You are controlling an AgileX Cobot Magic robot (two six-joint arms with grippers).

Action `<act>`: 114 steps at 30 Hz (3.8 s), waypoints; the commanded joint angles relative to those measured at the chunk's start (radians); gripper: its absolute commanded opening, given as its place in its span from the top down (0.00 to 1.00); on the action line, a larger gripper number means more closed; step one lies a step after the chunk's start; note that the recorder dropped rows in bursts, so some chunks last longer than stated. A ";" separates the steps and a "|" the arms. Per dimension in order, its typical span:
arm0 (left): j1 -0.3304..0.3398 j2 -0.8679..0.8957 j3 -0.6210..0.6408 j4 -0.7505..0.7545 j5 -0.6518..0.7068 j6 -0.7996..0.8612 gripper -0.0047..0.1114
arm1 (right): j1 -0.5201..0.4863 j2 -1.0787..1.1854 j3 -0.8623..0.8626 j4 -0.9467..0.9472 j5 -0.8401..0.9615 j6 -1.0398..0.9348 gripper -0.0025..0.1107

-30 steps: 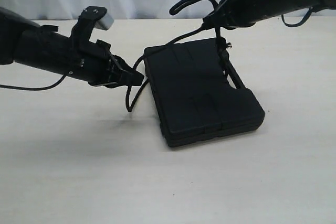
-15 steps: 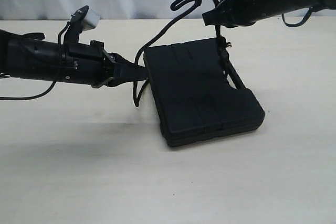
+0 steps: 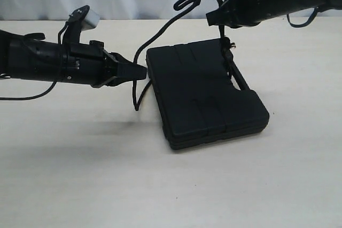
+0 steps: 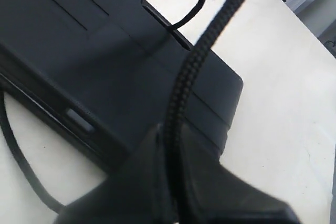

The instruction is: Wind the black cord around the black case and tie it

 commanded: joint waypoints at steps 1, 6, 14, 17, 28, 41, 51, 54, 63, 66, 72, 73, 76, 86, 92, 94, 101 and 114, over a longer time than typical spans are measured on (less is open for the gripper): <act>0.003 -0.009 0.004 -0.015 0.003 0.020 0.96 | -0.006 -0.008 0.003 0.002 -0.011 0.003 0.94; 0.015 -0.009 0.004 -0.015 0.009 0.019 0.96 | -0.006 -0.008 0.003 0.002 -0.011 0.003 0.94; 0.076 -0.009 0.004 -0.015 0.064 0.015 0.96 | -0.006 -0.008 0.003 0.002 -0.009 0.001 0.94; 0.076 -0.009 0.004 -0.015 0.067 0.015 0.96 | -0.006 -0.008 0.003 0.002 -0.009 0.001 0.94; 0.070 -0.009 0.004 -0.015 0.072 -0.003 0.96 | -0.006 -0.008 0.003 0.002 0.015 0.001 0.94; 0.070 -0.009 0.004 -0.015 0.064 -0.005 0.96 | 0.007 -0.006 0.098 0.141 -0.056 0.002 0.94; 0.066 -0.009 0.002 -0.015 0.064 -0.005 0.96 | 0.007 -0.006 0.100 0.185 -0.010 0.000 0.94; 0.050 -0.009 -0.001 -0.015 0.040 -0.003 0.96 | 0.007 -0.006 0.100 0.185 0.001 0.000 0.94; 0.001 -0.009 -0.044 -0.015 -0.042 -0.012 0.96 | 0.007 -0.006 0.100 0.202 0.042 0.000 0.94; 0.001 -0.009 -0.044 -0.015 -0.041 -0.012 0.96 | 0.007 -0.006 0.100 0.202 0.049 -0.003 0.94; 0.001 -0.009 -0.044 -0.015 -0.045 0.003 0.96 | 0.007 -0.006 0.100 0.199 0.063 -0.026 0.94; 0.003 -0.010 -0.044 -0.015 -0.045 0.008 0.96 | 0.007 -0.006 0.100 0.187 0.064 -0.026 0.94; 0.003 -0.010 -0.044 -0.015 -0.045 0.034 0.96 | 0.007 -0.006 0.100 0.152 0.062 -0.026 0.94; 0.001 -0.030 -0.044 0.402 -0.184 -0.039 0.57 | 0.007 -0.010 0.100 0.038 -0.076 0.001 0.94; 0.001 -0.030 -0.044 0.413 -0.232 0.052 0.29 | -0.017 -0.010 0.100 0.005 -0.116 0.005 0.94; -0.013 -0.030 -0.044 0.413 -0.248 0.100 0.23 | -0.043 -0.010 0.100 0.005 -0.118 0.005 0.94; -0.206 -0.020 -0.068 0.499 -0.487 0.110 0.14 | -0.095 -0.010 0.100 -0.003 -0.109 0.027 0.94; -0.435 0.139 -0.290 0.517 -0.542 0.066 0.15 | -0.095 -0.010 0.100 0.001 -0.090 0.027 0.94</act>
